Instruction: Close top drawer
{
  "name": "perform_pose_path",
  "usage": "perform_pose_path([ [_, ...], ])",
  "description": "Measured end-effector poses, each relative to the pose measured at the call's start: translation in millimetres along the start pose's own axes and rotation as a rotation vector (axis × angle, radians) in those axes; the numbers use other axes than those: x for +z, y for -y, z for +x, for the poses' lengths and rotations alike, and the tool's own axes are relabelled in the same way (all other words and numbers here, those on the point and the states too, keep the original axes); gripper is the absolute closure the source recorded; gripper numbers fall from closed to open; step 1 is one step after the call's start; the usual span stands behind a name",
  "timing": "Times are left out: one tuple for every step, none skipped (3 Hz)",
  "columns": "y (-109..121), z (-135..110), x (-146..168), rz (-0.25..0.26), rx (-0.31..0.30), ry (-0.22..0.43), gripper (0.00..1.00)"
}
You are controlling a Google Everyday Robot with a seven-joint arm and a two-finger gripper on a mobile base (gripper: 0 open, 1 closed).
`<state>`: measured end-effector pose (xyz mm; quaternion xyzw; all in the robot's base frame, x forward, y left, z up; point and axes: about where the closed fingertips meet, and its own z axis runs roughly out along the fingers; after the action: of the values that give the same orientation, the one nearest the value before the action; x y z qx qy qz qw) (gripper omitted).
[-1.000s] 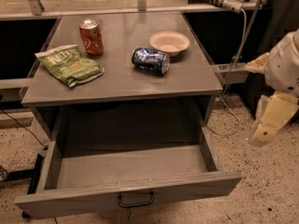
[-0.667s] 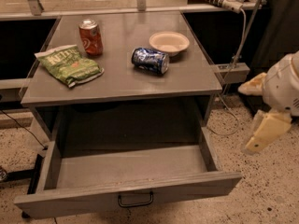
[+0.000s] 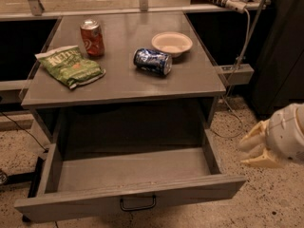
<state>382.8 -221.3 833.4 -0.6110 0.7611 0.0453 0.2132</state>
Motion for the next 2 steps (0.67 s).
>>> perform_pose_path([
  [-32.4, 18.1, 21.6, -0.05, 0.013, 0.012, 0.88],
  [-39.5, 20.9, -2.0, -0.055, -0.015, -0.025, 1.0],
])
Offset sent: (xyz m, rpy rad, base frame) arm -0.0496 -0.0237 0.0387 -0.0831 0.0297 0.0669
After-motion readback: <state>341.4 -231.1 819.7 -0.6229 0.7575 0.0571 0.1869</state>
